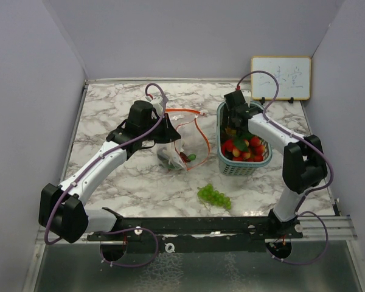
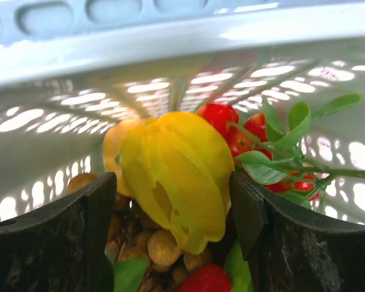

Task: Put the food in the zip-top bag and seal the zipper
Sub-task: Pick up the fake fruit from the bin.

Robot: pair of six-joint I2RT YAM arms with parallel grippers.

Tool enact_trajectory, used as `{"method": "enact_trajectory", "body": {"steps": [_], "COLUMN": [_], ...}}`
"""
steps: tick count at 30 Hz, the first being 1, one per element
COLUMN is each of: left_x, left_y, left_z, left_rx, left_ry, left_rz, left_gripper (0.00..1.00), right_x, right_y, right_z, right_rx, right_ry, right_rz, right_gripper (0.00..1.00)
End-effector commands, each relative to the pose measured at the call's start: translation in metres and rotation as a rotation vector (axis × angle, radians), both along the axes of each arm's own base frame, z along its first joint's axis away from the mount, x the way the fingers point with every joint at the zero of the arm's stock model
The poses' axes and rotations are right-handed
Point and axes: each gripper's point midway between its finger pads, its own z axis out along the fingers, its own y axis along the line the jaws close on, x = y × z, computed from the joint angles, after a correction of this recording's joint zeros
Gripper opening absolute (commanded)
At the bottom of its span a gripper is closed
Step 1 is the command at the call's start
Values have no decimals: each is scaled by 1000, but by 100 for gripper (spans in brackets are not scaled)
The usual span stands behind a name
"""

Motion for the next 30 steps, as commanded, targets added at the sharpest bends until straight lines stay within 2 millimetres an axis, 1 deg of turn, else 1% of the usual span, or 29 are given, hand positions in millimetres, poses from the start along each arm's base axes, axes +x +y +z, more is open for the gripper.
{"method": "enact_trajectory", "body": {"steps": [1, 3, 4, 7, 8, 10, 12, 14, 16, 20, 23, 26, 30], "left_x": [7, 8, 9, 10, 10, 11, 12, 13, 14, 13, 12, 12, 14], "left_y": [2, 1, 0, 0, 0, 0, 0, 0, 0, -2, -5, -6, -10], "left_z": [10, 8, 6, 3, 1, 1, 1, 1, 0, -3, -3, -1, 4], "left_rx": [12, 16, 18, 25, 29, 32, 37, 38, 38, 22, 5, -4, -23], "left_ry": [-41, -36, -34, -28, -26, -24, -25, -27, -27, -20, -14, -12, -19], "left_rz": [1, -6, -8, -12, -13, -14, -17, -16, -19, -26, -34, -40, -44], "left_gripper": [0, 0, 0, 0, 0, 0, 0, 0, 0, 0, 0, 0, 0], "right_x": [27, 27, 27, 27, 27, 25, 21, 17, 11, -4, -19, -40, -84], "right_y": [-13, -20, -22, -23, -23, -21, -19, -14, -6, 17, 34, 62, 112], "right_z": [0, -7, -11, -19, -19, -11, 5, 27, 51, 111, 145, 173, 193], "right_rx": [-55, -81, -85, -71, -67, -49, -25, 6, 54, 167, 248, 361, 598], "right_ry": [-141, -153, -157, -164, -166, -176, -196, -222, -247, -335, -367, -378, -318], "right_rz": [-81, -105, -105, -96, -95, -87, -66, -29, 30, 187, 303, 474, 749], "right_gripper": [70, 52, 47, 39, 36, 27, 23, 21, 21, 21, 21, 21, 21]}}
